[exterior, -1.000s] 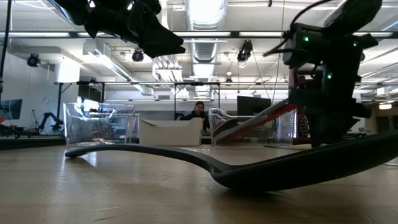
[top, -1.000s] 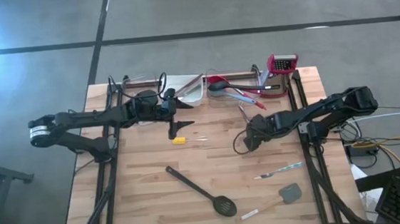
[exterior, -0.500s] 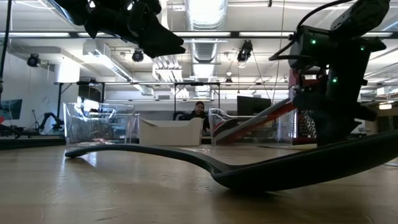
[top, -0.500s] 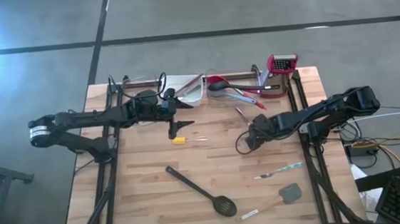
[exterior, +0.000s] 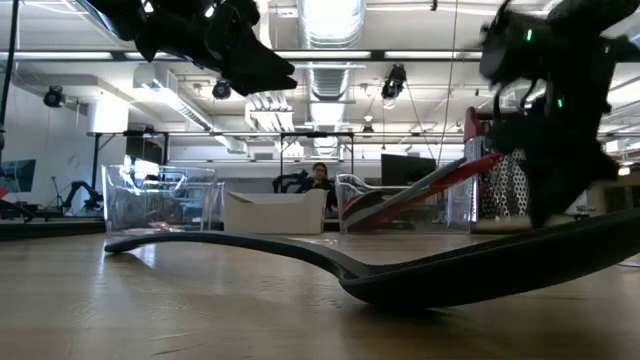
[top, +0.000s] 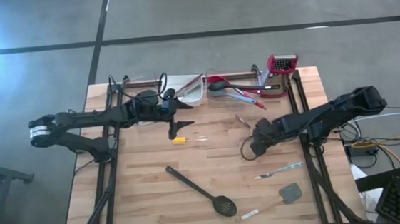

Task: Pick & Place Kitchen Items
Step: Put the light yellow knife into the white bin

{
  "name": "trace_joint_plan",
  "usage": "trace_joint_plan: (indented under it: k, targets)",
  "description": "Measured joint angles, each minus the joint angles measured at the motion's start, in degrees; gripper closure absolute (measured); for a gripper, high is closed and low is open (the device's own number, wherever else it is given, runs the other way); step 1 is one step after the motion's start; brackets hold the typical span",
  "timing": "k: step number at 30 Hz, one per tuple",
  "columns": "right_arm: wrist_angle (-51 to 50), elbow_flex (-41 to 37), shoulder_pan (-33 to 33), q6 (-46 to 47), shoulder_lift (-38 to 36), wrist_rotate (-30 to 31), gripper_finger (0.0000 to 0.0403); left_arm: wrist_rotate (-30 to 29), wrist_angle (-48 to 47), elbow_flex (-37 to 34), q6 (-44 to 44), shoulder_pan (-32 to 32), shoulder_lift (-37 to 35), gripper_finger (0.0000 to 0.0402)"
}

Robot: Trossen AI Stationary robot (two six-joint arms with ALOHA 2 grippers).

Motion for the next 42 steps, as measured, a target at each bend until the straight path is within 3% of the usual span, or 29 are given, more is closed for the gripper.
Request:
trace_joint_plan:
  k: [6,11,15,20,23,27,42]
  targets:
    - [0.44,2.8,8.14,2.64,-8.63,5.9,0.0336,-1.36,-2.09,0.0,-0.72,0.02,0.0,0.0116]
    - [1.02,5.78,15.22,1.36,-12.86,20.21,0.0336,-1.43,-1.74,0.0,-3.18,0.02,0.04,0.0116]
    - [9.8,6.48,18.85,-7.32,-13.67,35.35,0.0336,-1.47,5.35,-0.02,-6.58,-0.12,2.27,0.0116]
    - [27.89,6.26,18.8,-26.96,-12.42,44.83,0.0336,-0.05,23.25,-0.02,-9.41,-0.97,9.21,0.0116]
    - [37.5,6.26,18.28,-37.41,-11.74,45.91,0.0336,3.51,34.49,0.54,-11.65,-1.18,13.96,0.0116]
    - [43.74,6.39,17.97,-44.19,-11.15,45.97,0.0336,9.45,44.13,3.31,-16.87,-1.31,19.19,0.0116]
    - [44.21,7.18,17.9,-45.4,-10.46,45.64,0.0336,17.1,45.44,20.37,-19.27,-3.97,32.18,0.0117]
